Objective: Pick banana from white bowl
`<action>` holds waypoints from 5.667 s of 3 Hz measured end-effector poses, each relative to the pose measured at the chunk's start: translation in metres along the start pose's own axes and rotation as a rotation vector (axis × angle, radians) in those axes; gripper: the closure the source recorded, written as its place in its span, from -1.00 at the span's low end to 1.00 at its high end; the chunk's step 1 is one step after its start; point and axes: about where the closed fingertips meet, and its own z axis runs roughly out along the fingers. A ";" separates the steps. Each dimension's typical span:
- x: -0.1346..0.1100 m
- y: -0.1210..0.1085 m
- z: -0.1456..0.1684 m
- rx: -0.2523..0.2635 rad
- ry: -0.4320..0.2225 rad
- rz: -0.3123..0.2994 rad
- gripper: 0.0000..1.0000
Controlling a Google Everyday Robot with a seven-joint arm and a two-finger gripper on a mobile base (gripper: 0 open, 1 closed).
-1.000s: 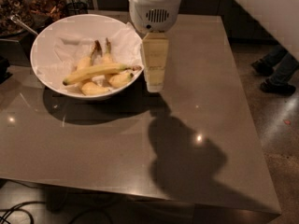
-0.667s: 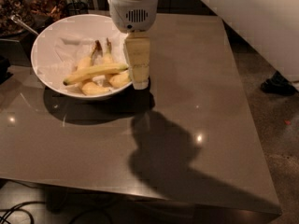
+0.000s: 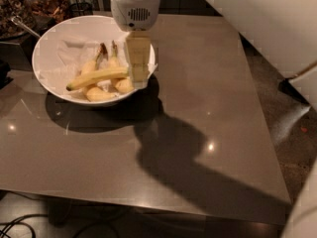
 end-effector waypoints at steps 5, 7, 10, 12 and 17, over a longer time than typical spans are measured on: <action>-0.061 -0.096 0.090 -0.138 -0.140 0.003 -0.30; -0.058 -0.091 0.111 -0.197 -0.133 0.043 -0.02; -0.059 -0.090 0.113 -0.202 -0.133 0.043 -0.08; -0.059 -0.090 0.113 -0.202 -0.133 0.043 -0.26; -0.059 -0.090 0.113 -0.202 -0.133 0.043 -0.24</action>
Offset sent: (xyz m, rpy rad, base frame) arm 0.0560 0.0448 -0.0183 -0.0627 0.2518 0.1051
